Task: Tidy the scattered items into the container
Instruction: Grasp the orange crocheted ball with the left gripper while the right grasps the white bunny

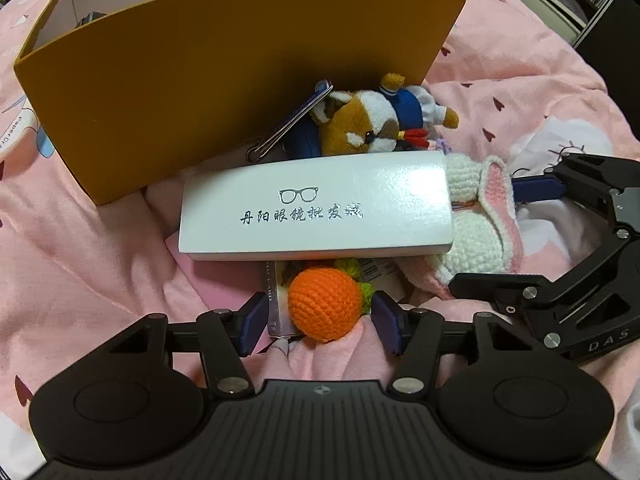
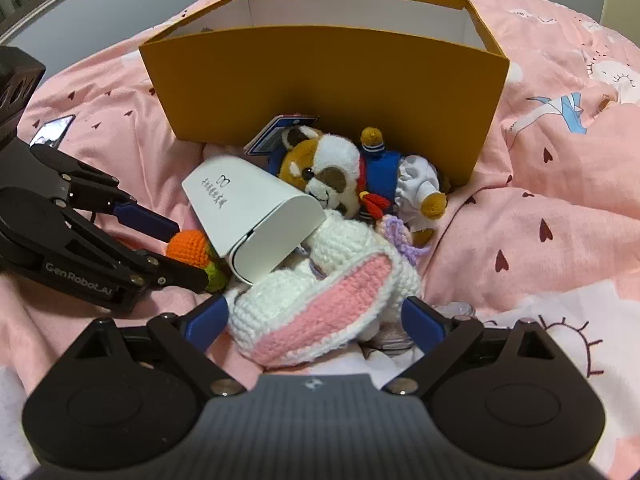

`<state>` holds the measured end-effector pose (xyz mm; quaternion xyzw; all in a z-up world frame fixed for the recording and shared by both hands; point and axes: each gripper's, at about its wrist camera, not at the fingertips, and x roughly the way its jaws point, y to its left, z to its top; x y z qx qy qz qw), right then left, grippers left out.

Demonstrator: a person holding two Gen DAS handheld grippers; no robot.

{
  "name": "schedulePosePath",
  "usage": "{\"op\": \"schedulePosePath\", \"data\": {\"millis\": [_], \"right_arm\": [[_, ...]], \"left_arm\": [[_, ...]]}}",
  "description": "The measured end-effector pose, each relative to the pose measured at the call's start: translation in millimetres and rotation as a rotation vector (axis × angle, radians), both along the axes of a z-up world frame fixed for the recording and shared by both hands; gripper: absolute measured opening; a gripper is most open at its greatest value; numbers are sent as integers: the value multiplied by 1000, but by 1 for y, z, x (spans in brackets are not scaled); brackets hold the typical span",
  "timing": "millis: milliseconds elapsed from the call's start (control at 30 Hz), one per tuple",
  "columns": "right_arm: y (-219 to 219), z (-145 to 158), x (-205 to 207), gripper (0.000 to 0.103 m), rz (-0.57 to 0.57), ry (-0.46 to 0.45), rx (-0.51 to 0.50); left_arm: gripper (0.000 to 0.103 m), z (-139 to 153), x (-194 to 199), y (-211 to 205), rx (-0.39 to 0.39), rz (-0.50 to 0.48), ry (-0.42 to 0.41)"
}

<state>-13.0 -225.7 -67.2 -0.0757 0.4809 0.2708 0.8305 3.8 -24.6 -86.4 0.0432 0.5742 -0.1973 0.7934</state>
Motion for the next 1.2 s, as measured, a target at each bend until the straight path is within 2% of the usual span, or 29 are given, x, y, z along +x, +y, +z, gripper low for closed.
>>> {"op": "schedulePosePath", "data": {"millis": [167, 233, 300, 500, 667, 867, 900, 1200], "right_arm": [[6, -8, 4, 96, -5, 15, -23], [11, -14, 7, 101, 2, 19, -42], [15, -19, 10, 103, 7, 28, -52], [15, -30, 17, 103, 11, 51, -49], [16, -32, 16, 102, 8, 34, -48], [5, -20, 9, 78, -12, 27, -27], [3, -18, 8, 70, -8, 37, -13], [-12, 6, 2, 64, -13, 4, 6]], "left_arm": [[60, -5, 4, -2, -13, -3, 23], [58, -7, 6, -2, -23, -4, 36], [52, -9, 8, -1, -38, 1, 54], [50, -12, 13, 2, -70, 27, 79], [49, -13, 13, 3, -85, 40, 73], [48, -9, 9, 0, -66, 18, 50], [47, -9, 8, 0, -67, 19, 49], [47, 4, -1, 6, -82, 28, 14]]}}
